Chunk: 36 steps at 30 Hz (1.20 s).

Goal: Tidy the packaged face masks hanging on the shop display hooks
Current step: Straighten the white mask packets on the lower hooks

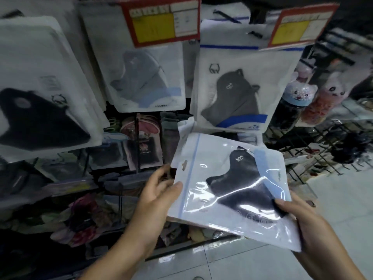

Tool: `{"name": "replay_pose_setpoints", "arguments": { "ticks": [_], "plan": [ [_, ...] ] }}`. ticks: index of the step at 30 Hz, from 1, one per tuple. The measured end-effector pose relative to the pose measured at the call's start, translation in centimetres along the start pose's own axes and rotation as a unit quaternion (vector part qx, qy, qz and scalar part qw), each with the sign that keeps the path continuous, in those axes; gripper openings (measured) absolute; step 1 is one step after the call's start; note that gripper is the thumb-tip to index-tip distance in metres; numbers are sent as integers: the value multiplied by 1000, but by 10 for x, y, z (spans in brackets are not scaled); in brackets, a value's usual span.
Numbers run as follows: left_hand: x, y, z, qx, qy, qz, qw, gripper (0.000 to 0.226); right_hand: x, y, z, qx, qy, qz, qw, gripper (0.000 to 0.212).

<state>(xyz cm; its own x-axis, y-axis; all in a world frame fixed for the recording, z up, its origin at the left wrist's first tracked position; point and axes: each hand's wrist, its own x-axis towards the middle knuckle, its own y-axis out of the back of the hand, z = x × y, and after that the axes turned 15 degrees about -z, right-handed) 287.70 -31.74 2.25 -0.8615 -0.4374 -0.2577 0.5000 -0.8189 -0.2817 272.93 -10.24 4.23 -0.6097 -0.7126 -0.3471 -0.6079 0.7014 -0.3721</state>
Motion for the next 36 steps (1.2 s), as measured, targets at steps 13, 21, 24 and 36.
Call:
{"name": "replay_pose_setpoints", "arguments": {
  "ticks": [13, 21, 24, 36],
  "plan": [
    [-24, 82, 46, 50, -15, -34, 998, 16, 3, -88, 51, -248, 25, 39, 968, 31],
    [-48, 124, 80, 146, -94, 7, 985, 11, 26, -137, 50, -417, 125, 70, 898, 101],
    [-55, 134, 91, 200, -112, 11, 973, 11, 30, -155, 40, -535, 205, 64, 817, 101],
    [-57, 109, 137, 337, -155, -28, 928, 15, 52, -211, -46, -754, 453, -81, 468, 50]
  ]
}}
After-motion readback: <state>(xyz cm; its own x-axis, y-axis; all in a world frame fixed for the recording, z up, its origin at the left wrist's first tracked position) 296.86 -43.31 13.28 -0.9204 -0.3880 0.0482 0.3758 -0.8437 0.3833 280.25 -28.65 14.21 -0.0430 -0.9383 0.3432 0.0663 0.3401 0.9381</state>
